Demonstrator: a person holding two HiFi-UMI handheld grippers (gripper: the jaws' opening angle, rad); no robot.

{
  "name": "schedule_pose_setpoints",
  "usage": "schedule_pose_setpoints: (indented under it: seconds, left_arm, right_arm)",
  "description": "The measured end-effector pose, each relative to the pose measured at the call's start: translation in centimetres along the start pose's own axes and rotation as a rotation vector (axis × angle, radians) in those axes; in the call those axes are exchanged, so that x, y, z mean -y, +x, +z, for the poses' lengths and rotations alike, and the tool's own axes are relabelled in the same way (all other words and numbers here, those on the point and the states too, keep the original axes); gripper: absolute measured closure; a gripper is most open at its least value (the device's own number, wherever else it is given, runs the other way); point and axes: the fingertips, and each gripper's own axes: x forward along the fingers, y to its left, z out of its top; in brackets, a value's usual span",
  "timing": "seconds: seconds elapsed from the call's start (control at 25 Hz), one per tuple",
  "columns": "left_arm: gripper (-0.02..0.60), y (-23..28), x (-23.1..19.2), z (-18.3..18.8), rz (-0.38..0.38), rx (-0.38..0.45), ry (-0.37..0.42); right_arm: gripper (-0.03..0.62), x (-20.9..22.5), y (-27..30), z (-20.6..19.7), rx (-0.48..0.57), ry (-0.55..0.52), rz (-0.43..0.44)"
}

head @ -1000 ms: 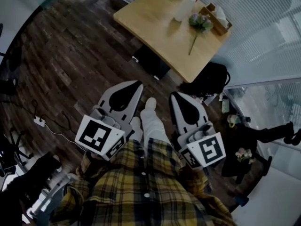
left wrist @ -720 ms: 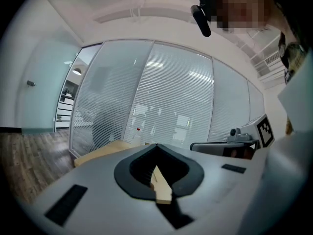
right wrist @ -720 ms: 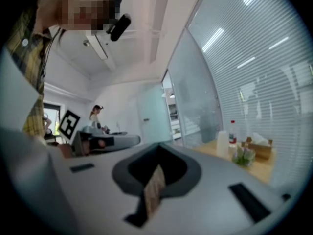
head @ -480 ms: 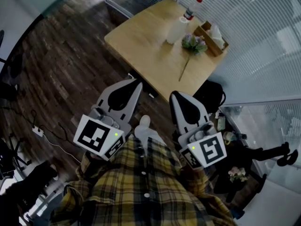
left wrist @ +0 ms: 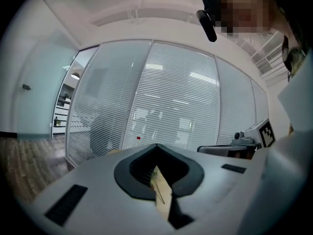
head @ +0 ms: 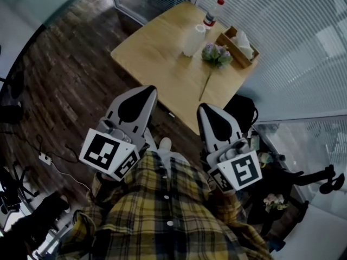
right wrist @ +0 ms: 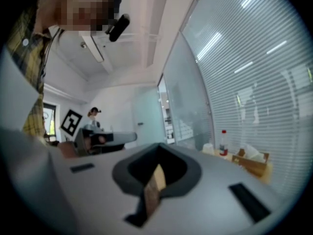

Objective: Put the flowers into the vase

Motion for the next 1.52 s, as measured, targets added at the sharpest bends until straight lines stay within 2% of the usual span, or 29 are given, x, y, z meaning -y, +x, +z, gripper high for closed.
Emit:
schedule_pose_setpoints:
  seconds: [0.16, 0.36, 0.72, 0.88, 1.12, 1.32, 1.52]
  left_arm:
    - [0.572, 1.9, -1.5, 0.1, -0.021, -0.004, -0.002]
    - [0.572, 6.0, -4.1, 0.9, -0.1, -0.022, 0.01]
    - [0.572, 16.2, -10.1, 3.3, -0.263, -0.08, 0.065]
    - [0.572, 20.4, -11.5, 4.0, -0.375, -0.113, 0.083]
    - [0.572, 25.4, -12.3, 2.8, -0.51, -0.189, 0.117]
    - [0.572, 28.4, -11.7, 1.3, -0.615, -0.242, 0.116]
    - [0.572, 30.0, -11.6, -0.1, -0.629, -0.276, 0.098]
  right_arm:
    - [0.582, 1.5, 1.6, -0.2, -0.001, 0.014, -0.031]
    - [0.582, 3.8, 4.8, 0.2, 0.008, 0.027, -0.107]
    - [0.582, 10.2, 13.5, 2.5, 0.058, 0.061, -0.257]
    - [0.582, 13.1, 16.0, 3.7, 0.076, 0.068, -0.365]
    - [0.582, 17.5, 16.7, 3.5, 0.064, 0.094, -0.544]
    - [0.582, 20.3, 15.5, 2.4, 0.0, 0.107, -0.692]
    - [0.582, 22.2, 14.3, 1.4, -0.065, 0.097, -0.751]
